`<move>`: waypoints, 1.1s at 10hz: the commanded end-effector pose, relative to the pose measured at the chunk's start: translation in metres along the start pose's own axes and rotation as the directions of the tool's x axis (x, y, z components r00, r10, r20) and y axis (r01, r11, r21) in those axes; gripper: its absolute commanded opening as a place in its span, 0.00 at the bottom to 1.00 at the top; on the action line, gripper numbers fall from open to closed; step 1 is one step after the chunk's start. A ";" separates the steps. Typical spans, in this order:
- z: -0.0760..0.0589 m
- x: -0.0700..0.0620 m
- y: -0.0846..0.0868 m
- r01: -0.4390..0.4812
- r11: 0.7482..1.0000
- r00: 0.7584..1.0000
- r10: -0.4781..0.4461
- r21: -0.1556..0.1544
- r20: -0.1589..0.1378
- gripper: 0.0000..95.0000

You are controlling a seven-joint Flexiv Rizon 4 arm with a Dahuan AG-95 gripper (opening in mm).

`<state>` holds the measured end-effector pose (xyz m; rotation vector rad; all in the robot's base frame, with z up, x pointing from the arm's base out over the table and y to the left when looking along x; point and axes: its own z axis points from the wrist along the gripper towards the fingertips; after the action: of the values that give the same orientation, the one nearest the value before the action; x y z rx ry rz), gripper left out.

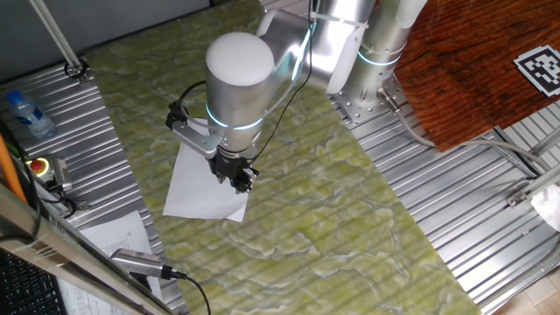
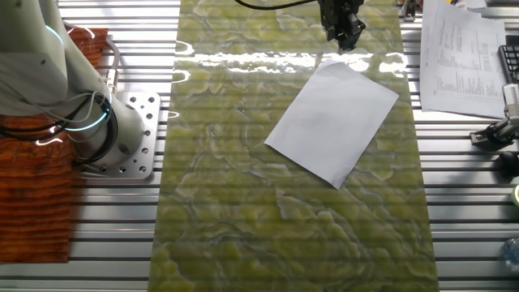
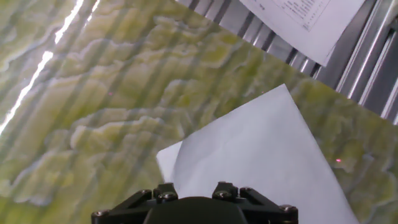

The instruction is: Flip over and spread out the paper that is laid flat on the table

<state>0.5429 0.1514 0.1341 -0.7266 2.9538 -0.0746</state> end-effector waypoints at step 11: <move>-0.047 0.019 -0.129 -0.332 0.942 0.919 0.309 -0.055 -0.246 0.00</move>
<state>0.5807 0.0252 0.1903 -0.2061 3.3064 0.0128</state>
